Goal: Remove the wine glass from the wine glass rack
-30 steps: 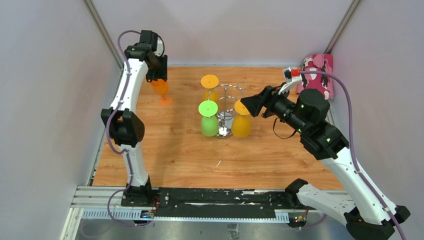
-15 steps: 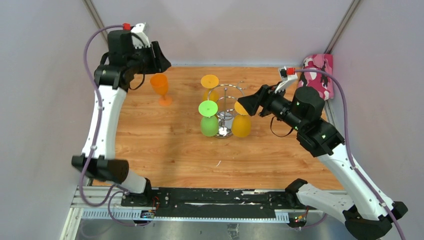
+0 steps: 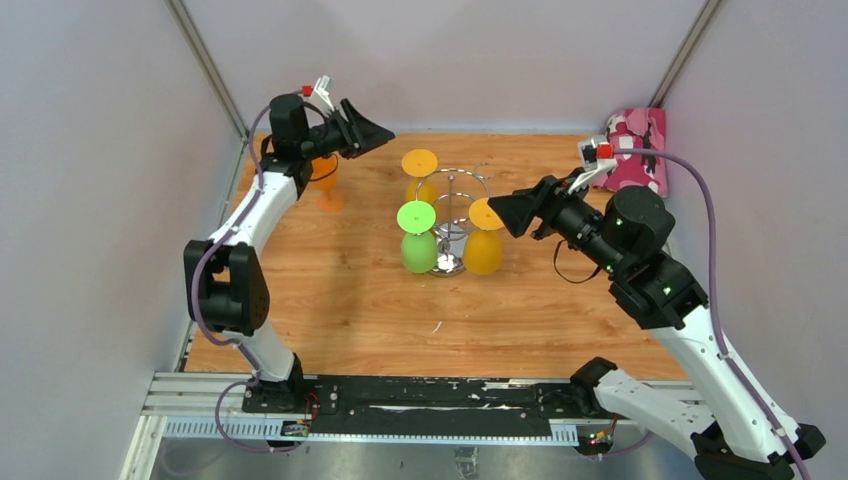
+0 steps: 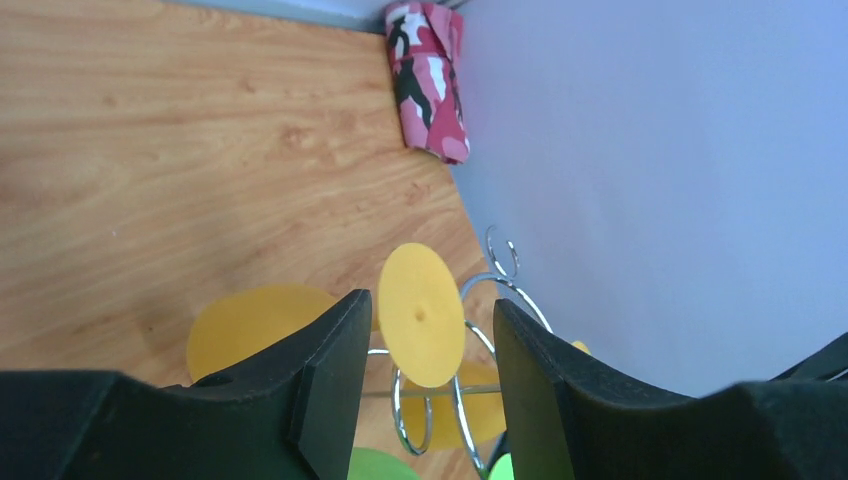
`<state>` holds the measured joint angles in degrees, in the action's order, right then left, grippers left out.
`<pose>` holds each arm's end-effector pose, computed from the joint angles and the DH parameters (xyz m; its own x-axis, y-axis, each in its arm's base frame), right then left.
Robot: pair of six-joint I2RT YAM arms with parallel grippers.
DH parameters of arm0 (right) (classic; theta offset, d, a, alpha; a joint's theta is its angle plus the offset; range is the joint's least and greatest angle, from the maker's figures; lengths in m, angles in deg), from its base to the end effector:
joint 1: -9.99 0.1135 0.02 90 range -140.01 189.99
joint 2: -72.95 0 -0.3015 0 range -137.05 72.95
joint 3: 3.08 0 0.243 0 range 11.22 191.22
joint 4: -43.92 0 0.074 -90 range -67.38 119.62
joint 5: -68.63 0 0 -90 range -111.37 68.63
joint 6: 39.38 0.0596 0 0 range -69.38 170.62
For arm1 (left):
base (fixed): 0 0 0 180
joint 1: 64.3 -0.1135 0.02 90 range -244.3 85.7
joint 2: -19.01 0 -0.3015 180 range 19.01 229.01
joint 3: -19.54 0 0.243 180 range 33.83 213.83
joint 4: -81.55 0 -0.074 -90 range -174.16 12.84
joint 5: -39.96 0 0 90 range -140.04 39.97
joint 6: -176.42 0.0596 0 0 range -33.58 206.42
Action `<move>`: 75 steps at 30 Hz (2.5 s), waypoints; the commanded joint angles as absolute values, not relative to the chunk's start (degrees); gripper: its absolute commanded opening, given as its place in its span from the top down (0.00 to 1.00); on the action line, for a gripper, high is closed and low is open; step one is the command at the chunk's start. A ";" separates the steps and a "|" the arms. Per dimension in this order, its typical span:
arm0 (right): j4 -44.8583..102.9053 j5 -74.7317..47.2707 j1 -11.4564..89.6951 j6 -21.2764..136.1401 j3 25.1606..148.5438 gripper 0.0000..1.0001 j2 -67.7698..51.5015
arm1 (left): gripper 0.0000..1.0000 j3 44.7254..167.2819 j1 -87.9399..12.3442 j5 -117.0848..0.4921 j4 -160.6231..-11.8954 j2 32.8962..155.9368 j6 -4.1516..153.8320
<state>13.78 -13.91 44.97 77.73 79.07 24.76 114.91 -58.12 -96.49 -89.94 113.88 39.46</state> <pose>0.1212 0.0943 0.4828 -0.2588 0.3704 -0.8921 -0.6253 0.6396 0.4470 0.3955 -0.0863 0.4000 -0.6703 -0.4339 -0.6020 0.4364 0.4257 -0.7927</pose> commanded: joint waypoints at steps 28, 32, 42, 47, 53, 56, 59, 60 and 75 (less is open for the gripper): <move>14.86 -16.16 44.18 76.93 77.49 0.33 26.40 | 0.53 110.11 -54.72 -101.17 -99.71 121.17 35.30; 15.10 -15.94 44.10 76.83 77.49 0.33 26.29 | 0.59 110.65 -54.46 -100.86 -99.71 121.64 35.38; 15.47 -15.96 44.15 76.66 77.48 0.33 25.92 | 0.67 114.44 -52.78 -101.84 -99.71 123.53 34.48; 15.47 -16.43 44.10 76.37 77.49 0.33 25.78 | 0.68 114.21 -52.26 -102.57 -99.71 123.68 34.24; 15.52 -16.71 44.10 76.45 77.14 0.33 25.94 | 0.69 112.62 -52.17 -103.19 -99.73 123.92 34.56; 15.69 -16.50 44.12 76.55 77.00 0.33 26.12 | 0.69 112.29 -52.19 -103.42 -99.82 124.33 34.56; 15.92 -16.54 44.05 76.66 76.83 0.33 26.37 | 0.69 112.04 -52.24 -103.57 -99.80 124.61 34.55; 16.06 -16.47 44.13 76.72 76.75 0.33 26.47 | 0.69 111.91 -52.22 -103.50 -99.80 124.73 34.63; 17.08 -16.63 44.06 77.33 75.75 0.33 26.37 | 0.74 111.90 -52.22 -104.08 -99.79 124.00 34.66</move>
